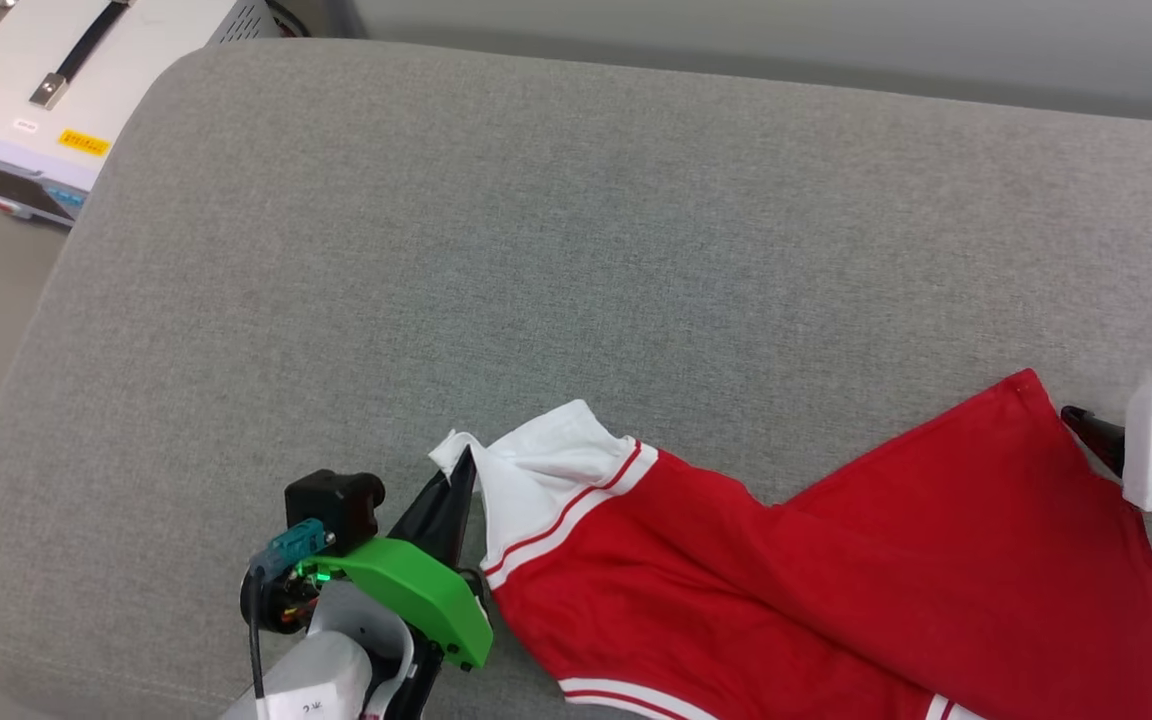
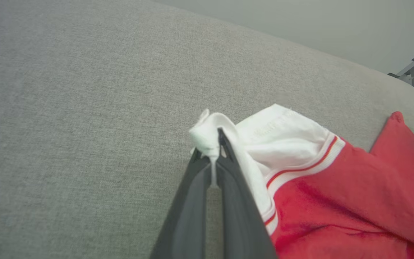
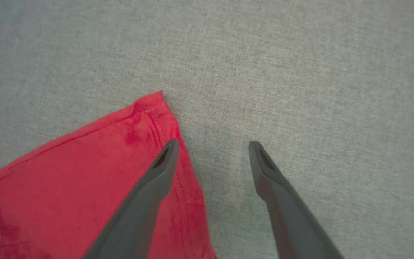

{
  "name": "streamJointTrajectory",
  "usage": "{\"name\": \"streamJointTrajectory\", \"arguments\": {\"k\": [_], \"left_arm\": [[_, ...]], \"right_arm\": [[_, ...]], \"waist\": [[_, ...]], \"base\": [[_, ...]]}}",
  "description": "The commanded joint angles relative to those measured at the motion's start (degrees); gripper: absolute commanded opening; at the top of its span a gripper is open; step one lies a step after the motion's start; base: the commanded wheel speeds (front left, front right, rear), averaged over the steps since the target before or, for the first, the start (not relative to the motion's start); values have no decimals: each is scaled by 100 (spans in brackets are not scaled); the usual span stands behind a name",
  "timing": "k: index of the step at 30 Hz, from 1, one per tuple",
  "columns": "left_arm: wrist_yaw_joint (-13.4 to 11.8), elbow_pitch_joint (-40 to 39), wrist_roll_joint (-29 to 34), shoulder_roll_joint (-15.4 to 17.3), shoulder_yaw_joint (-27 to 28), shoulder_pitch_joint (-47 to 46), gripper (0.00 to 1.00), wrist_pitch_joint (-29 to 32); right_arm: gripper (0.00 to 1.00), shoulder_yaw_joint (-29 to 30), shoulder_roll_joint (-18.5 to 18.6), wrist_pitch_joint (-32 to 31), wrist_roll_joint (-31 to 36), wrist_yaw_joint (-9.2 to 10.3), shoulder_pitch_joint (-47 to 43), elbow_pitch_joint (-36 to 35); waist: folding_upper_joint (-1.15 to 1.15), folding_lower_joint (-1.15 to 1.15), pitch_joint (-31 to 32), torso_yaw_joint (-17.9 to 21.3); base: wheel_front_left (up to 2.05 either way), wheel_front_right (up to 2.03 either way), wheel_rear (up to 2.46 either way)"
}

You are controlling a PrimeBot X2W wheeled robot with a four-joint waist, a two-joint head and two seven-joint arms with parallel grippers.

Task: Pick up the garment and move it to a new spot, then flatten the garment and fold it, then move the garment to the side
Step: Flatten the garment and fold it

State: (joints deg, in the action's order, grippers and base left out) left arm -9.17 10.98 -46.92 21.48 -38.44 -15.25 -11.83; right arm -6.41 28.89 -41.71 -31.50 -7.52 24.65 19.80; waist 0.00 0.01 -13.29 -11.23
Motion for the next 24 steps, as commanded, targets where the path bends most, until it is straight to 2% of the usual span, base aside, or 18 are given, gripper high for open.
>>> {"name": "streamJointTrajectory", "arguments": {"k": [1, 7, 12, 14, 15, 24], "left_arm": [[45, 14, 112, -34, 4, -144, 0, -56], [95, 50, 160, -141, -16, -276, 0, -116], [129, 124, 152, -177, -18, -258, 0, -154], [135, 146, 147, -177, -14, -241, 0, -164], [137, 156, 144, -175, -13, -231, 0, -167], [93, 214, 115, -72, 31, -165, 0, -164]], "right_arm": [[100, -125, 76, -61, -70, 3, 132, 56], [100, -668, 160, -270, -433, 3, 285, 405], [100, -1238, 179, -787, -932, 3, 120, 638], [15, -1378, 196, -903, -1106, 3, 90, 654], [0, -1428, 212, -929, -1158, 3, 88, 658], [0, -1499, 390, -336, -1224, 3, 449, 609]], "waist": [[0, -1, -229, -205], [0, -1, -461, -318], [0, -1, -513, -294], [0, -1, -502, -272], [0, -1, -490, -261], [0, -1, -164, -155]], "base": [[0, 0, 0], [0, 0, 0], [0, 0, 0], [0, 0, 0], [0, 0, 0], [0, 0, 0]]}}
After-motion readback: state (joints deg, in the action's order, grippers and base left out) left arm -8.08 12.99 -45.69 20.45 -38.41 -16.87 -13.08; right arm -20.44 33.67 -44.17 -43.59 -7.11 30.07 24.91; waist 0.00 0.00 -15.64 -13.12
